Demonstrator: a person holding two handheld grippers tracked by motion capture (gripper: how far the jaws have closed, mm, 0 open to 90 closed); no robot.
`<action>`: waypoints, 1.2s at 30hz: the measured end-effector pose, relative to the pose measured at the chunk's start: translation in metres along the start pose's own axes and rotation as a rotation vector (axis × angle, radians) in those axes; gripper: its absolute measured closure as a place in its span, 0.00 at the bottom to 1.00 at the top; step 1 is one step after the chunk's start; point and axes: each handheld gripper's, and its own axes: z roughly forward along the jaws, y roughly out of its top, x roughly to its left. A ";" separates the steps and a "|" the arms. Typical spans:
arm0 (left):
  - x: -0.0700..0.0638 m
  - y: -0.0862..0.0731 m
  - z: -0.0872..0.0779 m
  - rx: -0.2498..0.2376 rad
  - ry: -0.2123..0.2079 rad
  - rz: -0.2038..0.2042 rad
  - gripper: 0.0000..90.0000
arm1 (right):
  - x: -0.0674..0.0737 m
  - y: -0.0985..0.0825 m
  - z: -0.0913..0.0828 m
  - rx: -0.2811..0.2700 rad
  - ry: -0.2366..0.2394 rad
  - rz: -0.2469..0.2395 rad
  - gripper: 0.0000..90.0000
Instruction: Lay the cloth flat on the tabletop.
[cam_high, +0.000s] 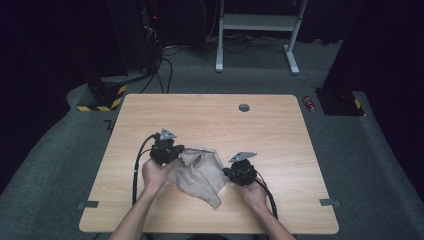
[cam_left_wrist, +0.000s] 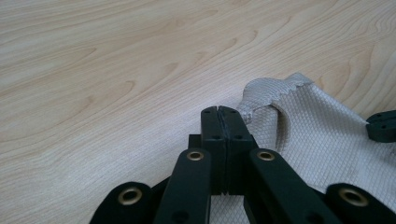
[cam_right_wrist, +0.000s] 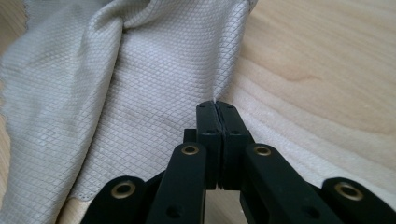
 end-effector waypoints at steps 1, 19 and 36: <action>0.000 -0.001 -0.001 -0.006 -0.002 -0.010 0.99 | 0.000 0.001 -0.002 -0.005 -0.006 -0.003 0.99; -0.001 -0.012 0.005 0.001 -0.029 -0.019 1.00 | -0.001 0.017 -0.029 -0.069 -0.053 -0.060 0.99; 0.003 -0.029 0.013 0.056 -0.025 -0.024 1.00 | 0.024 0.002 -0.018 -0.102 0.084 -0.070 0.89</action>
